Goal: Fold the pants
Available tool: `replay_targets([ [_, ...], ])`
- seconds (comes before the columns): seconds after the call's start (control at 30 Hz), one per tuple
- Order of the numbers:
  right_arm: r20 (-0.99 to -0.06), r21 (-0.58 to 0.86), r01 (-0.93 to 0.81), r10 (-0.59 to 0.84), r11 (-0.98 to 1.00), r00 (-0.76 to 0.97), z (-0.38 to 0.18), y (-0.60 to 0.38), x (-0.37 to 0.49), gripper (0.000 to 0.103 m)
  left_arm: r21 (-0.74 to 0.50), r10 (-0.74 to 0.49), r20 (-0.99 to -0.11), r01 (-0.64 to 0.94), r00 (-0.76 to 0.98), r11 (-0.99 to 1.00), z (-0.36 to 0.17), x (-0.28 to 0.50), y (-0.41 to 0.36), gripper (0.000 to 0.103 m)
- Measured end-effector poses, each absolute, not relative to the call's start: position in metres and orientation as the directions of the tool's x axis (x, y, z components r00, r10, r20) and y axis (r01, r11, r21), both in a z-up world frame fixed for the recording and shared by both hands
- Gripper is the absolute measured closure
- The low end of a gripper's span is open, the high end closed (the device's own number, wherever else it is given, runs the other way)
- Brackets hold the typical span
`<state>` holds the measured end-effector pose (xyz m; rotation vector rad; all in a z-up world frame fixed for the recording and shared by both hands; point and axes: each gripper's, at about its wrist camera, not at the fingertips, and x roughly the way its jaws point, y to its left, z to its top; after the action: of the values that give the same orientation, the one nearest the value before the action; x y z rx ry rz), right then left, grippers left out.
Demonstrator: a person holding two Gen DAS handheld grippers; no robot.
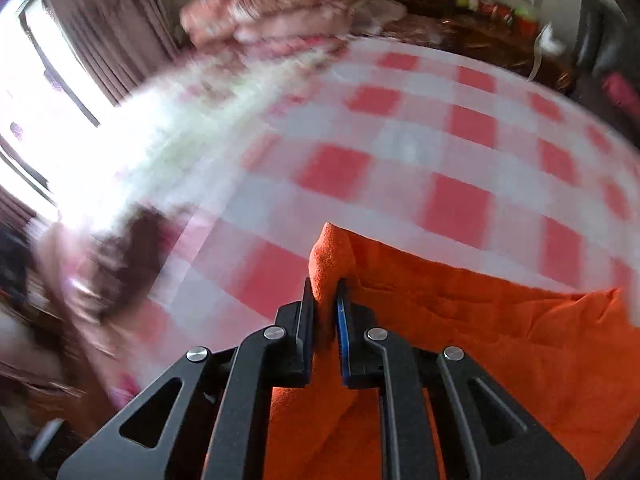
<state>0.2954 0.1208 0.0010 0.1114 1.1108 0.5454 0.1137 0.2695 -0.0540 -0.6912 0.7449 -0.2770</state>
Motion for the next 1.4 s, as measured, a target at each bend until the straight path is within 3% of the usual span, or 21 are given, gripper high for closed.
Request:
replay_targets([
  [0.17, -0.642, 0.627, -0.345, 0.715, 0.698, 0.277, 0.040, 0.063, 0.306, 0.093, -0.370, -0.291, -0.560, 0.081, 0.776, 0.926, 0.039, 0.110, 0.232, 0.095],
  [0.37, -0.468, 0.769, -0.303, 0.818, 0.563, 0.334, 0.076, -0.106, 0.292, 0.093, 0.009, -0.282, -0.492, 0.329, 0.824, 0.944, 0.099, 0.092, 0.059, 0.095],
  [0.5, -0.468, 0.782, -0.225, 0.787, 0.581, 0.403, 0.055, -0.227, 0.267, 0.093, 0.226, -0.317, -0.465, 0.458, 0.826, 0.860, 0.065, 0.063, -0.077, 0.095],
  [0.67, -0.509, 0.791, -0.108, 0.746, 0.602, 0.429, -0.012, -0.321, 0.255, 0.093, 0.425, -0.304, -0.450, 0.501, 0.839, 0.754, -0.026, 0.053, -0.191, 0.095],
  [0.7, -0.529, 0.785, -0.080, 0.732, 0.615, 0.429, -0.025, -0.329, 0.257, 0.092, 0.452, -0.295, -0.456, 0.504, 0.839, 0.736, -0.040, 0.054, -0.204, 0.095],
  [0.77, -0.562, 0.761, -0.065, 0.706, 0.645, 0.430, -0.037, -0.333, 0.256, 0.082, 0.481, -0.282, -0.471, 0.511, 0.836, 0.713, -0.062, 0.055, -0.217, 0.095],
  [0.83, -0.588, 0.728, -0.081, 0.680, 0.681, 0.437, -0.039, -0.329, 0.250, 0.080, 0.525, -0.273, -0.428, 0.483, 0.862, 0.701, -0.073, 0.051, -0.217, 0.086],
  [0.87, -0.596, 0.710, -0.099, 0.669, 0.697, 0.444, -0.037, -0.327, 0.244, 0.079, 0.531, -0.277, -0.396, 0.464, 0.875, 0.709, -0.073, 0.046, -0.211, 0.074],
  [0.9, -0.604, 0.691, -0.112, 0.656, 0.714, 0.454, -0.034, -0.325, 0.238, 0.073, 0.539, -0.276, -0.354, 0.436, 0.894, 0.721, -0.072, 0.041, -0.205, 0.055],
  [0.97, -0.600, 0.678, -0.132, 0.649, 0.723, 0.468, -0.033, -0.331, 0.224, 0.050, 0.575, -0.276, -0.273, 0.387, 0.921, 0.721, -0.075, 0.025, -0.197, 0.047],
  [1.0, -0.591, 0.674, -0.150, 0.649, 0.724, 0.479, -0.030, -0.329, 0.218, 0.032, 0.598, -0.279, -0.256, 0.378, 0.926, 0.707, -0.079, 0.019, -0.197, 0.047],
  [1.23, -0.667, 0.537, -0.183, 0.547, 0.824, 0.506, -0.023, -0.312, 0.206, 0.031, 0.580, -0.271, -0.279, 0.387, 0.921, 0.716, -0.080, 0.030, -0.206, 0.048],
  [1.3, -0.684, 0.503, -0.183, 0.518, 0.845, 0.514, -0.025, -0.313, 0.202, 0.033, 0.581, -0.256, -0.288, 0.381, 0.923, 0.719, -0.082, 0.039, -0.211, 0.052],
  [1.4, -0.697, 0.467, -0.200, 0.497, 0.861, 0.517, -0.026, -0.306, 0.196, 0.043, 0.564, -0.206, -0.335, 0.371, 0.919, 0.737, -0.087, 0.056, -0.214, 0.070],
])
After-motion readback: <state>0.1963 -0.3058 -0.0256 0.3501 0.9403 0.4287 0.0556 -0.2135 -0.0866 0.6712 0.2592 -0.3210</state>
